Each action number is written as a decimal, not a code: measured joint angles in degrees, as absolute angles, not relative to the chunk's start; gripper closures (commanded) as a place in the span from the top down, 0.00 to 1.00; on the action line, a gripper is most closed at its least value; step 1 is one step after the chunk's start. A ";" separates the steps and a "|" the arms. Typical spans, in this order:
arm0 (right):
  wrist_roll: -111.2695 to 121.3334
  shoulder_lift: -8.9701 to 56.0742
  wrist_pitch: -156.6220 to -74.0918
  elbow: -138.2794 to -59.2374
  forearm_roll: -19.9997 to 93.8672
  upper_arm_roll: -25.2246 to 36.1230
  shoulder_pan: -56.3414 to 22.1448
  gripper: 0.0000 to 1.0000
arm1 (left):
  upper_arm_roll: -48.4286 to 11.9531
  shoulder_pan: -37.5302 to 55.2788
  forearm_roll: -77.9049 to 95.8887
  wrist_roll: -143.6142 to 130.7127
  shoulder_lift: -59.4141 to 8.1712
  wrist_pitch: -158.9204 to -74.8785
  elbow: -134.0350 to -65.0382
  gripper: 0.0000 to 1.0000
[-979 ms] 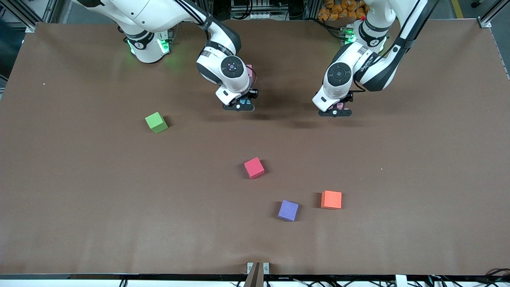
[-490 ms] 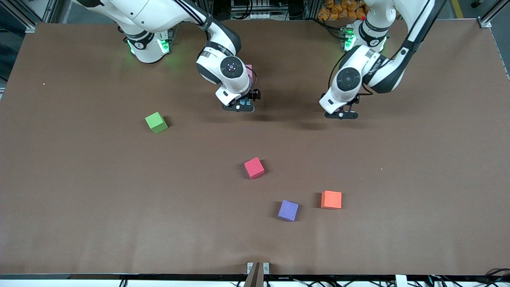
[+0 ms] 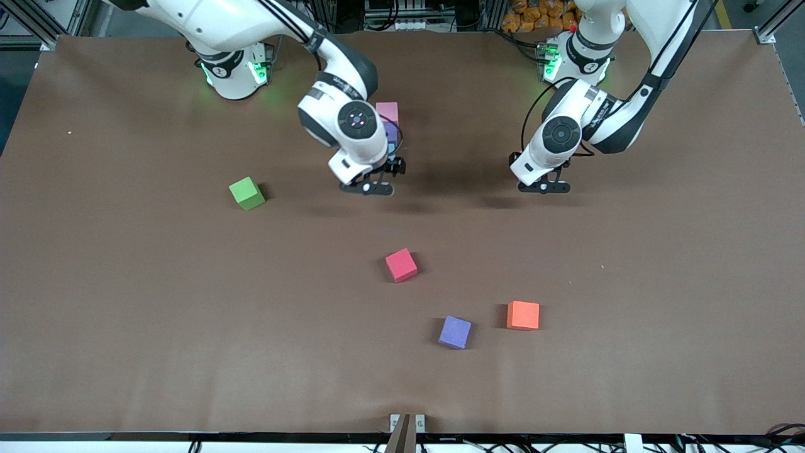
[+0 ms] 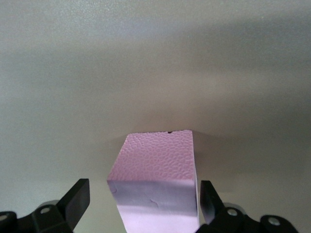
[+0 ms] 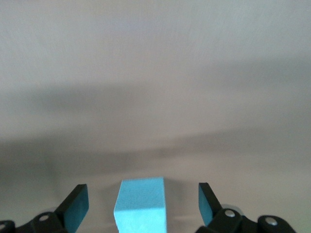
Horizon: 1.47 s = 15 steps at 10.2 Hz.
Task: Arrange blocks into number 1
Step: 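Place the cyan cube in line against the purple cube with the right gripper, then grasp the red cube with the right gripper while the left gripper carries pink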
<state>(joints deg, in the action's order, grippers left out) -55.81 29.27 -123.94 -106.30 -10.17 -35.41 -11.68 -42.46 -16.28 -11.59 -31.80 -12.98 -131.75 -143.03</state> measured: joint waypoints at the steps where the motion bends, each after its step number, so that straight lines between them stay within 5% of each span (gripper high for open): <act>1: -52.74 28.99 -123.46 -104.21 -10.18 -33.77 -11.12 1.00 | -42.48 -16.33 -11.31 -31.81 -13.20 -131.75 -143.04 1.00; 2: -49.93 28.96 -123.41 -102.36 -10.15 -31.57 -11.03 1.00 | -42.48 -16.34 -10.94 -31.81 -13.49 -131.76 -143.06 0.83; 3: -48.32 29.02 -123.46 -100.54 -10.04 -29.45 -10.98 1.00 | -42.48 -16.37 -10.69 -31.83 -13.73 -131.76 -143.07 0.29; 4: -47.80 29.30 -123.50 -98.62 -9.60 -27.89 -10.95 1.00 | -42.49 -16.40 -10.20 -31.83 -13.84 -131.76 -143.09 0.05; 9: -49.05 40.69 -125.27 -83.73 -8.64 -23.26 -17.65 1.00 | -42.72 -16.22 -9.52 -32.45 -13.96 -131.85 -140.38 0.00; 13: -42.32 48.00 -127.08 -74.05 -12.97 -22.48 -22.47 1.00 | -43.37 -10.89 -8.67 -40.66 -17.92 -119.68 -123.80 0.00; 15: -40.80 49.77 -129.34 -73.25 -18.02 -22.47 -23.69 1.00 | -43.49 -5.23 -8.66 -46.43 -20.96 -118.80 -122.38 0.00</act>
<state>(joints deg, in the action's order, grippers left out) -40.80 49.77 -129.34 -73.25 -18.02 -22.47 -23.69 -43.49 -5.23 -8.66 -46.43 -20.96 -118.80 -122.38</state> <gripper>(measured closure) 0.000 0.445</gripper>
